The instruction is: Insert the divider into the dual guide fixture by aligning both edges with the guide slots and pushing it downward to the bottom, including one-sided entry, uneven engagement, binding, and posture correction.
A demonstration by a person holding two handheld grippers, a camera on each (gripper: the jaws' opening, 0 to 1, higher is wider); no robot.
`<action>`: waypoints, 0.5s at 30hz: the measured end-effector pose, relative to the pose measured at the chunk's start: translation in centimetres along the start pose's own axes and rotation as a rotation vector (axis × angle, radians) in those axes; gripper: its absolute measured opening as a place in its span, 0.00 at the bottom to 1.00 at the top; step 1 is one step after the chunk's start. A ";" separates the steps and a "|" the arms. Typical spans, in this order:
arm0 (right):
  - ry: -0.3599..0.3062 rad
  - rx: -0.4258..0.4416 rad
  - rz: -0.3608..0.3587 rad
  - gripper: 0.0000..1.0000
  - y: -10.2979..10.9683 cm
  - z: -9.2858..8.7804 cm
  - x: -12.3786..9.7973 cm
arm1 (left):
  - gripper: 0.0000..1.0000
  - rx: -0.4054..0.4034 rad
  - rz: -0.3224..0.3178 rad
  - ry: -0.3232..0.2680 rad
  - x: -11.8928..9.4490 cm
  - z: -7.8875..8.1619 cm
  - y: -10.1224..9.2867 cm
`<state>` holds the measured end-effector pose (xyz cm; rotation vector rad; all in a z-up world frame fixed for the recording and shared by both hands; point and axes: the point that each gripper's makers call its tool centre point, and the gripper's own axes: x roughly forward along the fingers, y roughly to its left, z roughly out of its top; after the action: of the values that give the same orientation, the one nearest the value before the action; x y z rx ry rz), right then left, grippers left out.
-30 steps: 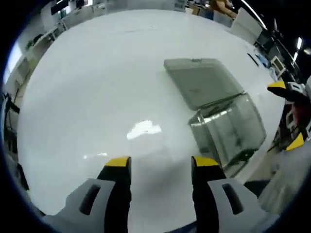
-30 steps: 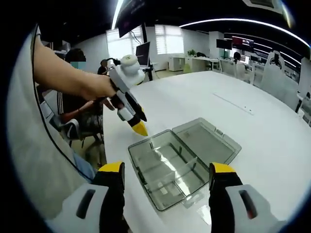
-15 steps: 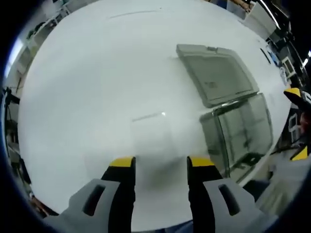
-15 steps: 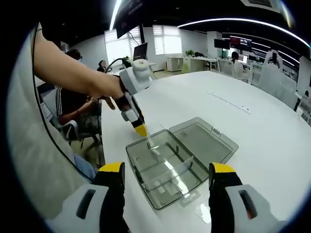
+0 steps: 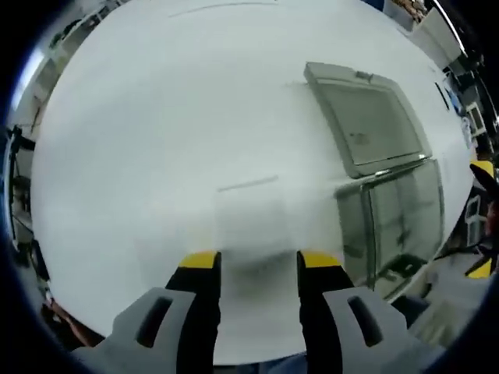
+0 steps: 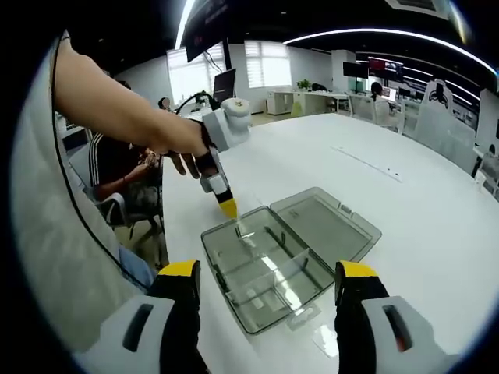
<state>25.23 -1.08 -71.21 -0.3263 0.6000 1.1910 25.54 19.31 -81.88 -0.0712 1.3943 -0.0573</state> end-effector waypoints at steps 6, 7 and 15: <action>0.001 0.006 -0.002 0.68 0.0 -0.1 0.1 | 0.36 -0.009 0.027 0.025 -0.1 -0.1 -0.2; 0.001 0.005 -0.003 0.68 0.0 -0.1 0.1 | 0.36 -0.010 0.028 0.034 -0.1 -0.2 -0.2; 0.002 0.006 0.001 0.68 0.2 -0.4 0.1 | 0.34 -0.055 0.062 0.074 -0.2 -0.6 0.0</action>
<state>24.94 -1.12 -71.54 -0.3221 0.6049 1.1898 24.87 19.36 -81.77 -0.0724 1.4715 0.0306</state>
